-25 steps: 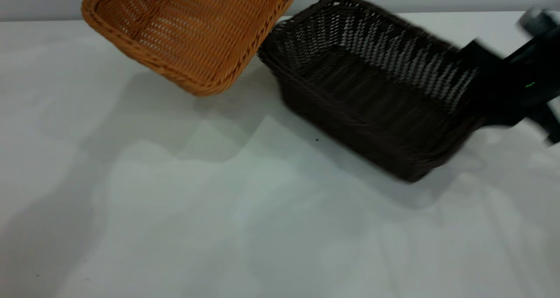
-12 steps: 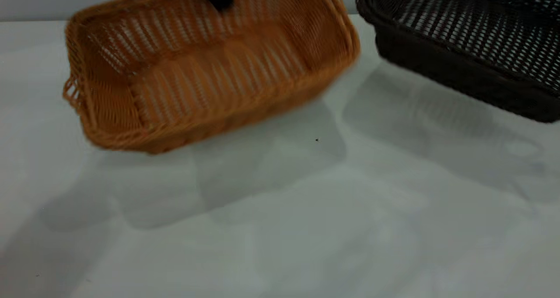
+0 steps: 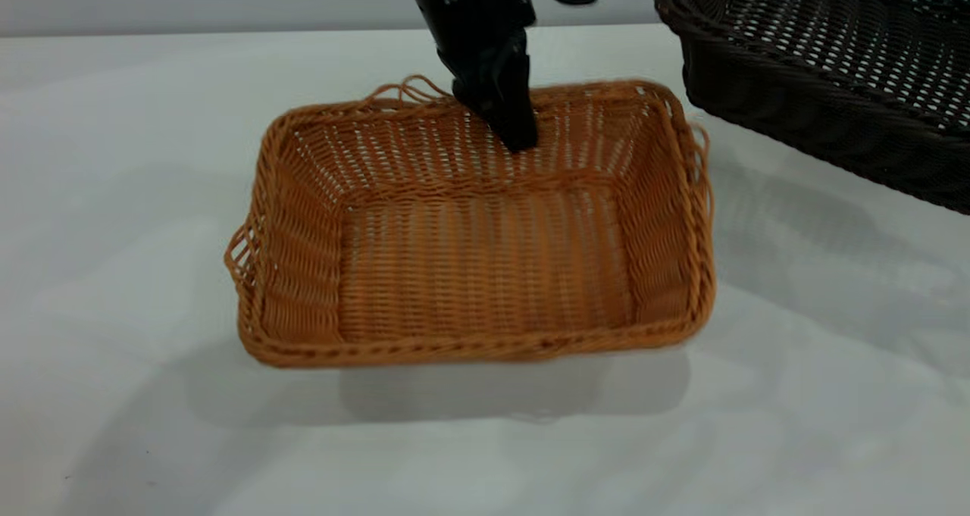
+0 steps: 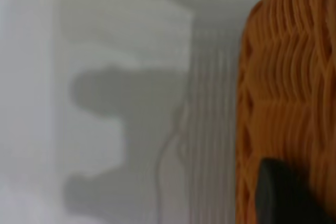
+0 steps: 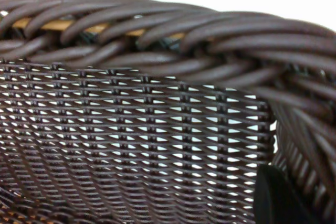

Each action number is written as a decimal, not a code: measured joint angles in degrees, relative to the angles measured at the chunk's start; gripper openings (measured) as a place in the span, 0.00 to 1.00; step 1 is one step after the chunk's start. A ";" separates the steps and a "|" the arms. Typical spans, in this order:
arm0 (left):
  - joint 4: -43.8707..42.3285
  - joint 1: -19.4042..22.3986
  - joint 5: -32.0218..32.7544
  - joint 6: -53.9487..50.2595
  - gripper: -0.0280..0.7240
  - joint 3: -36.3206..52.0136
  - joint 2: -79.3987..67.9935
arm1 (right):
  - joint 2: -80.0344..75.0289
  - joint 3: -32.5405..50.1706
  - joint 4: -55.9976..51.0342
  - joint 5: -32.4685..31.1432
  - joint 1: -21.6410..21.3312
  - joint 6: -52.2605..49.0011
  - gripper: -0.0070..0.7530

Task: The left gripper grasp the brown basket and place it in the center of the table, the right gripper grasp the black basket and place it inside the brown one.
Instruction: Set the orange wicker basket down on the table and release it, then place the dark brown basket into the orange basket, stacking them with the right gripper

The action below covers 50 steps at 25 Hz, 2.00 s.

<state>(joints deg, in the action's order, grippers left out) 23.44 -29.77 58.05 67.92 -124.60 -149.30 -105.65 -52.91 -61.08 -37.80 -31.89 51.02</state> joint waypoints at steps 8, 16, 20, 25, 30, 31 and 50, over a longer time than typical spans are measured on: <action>-1.31 -0.12 -3.21 -9.72 0.76 -0.19 0.76 | 0.85 0.00 0.82 -1.98 0.00 -1.01 0.12; -11.50 6.68 -4.11 -38.94 0.82 -0.29 10.29 | 1.87 0.00 3.63 -7.08 5.70 -6.18 0.12; -12.75 12.20 -4.06 -44.32 0.81 -0.41 13.06 | 1.87 0.00 5.91 -7.53 14.98 -11.01 0.12; -12.95 13.98 -3.62 -44.95 0.81 -0.41 13.44 | 1.87 0.00 6.11 -7.10 27.89 -17.73 0.12; -12.11 13.76 -3.61 -44.82 0.81 -0.41 13.44 | 1.59 0.00 6.17 -0.05 37.18 -21.47 0.12; -11.85 13.62 -3.61 -44.76 0.81 -0.41 13.44 | 1.11 0.00 5.94 1.32 38.29 -21.91 0.12; -10.34 13.51 -3.61 -44.66 0.81 -0.41 13.44 | -12.40 -8.14 2.61 1.93 43.78 -24.94 0.12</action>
<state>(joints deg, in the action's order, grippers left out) 13.10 -16.26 54.44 23.26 -125.01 -135.86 -118.05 -61.05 -58.47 -35.87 11.89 26.08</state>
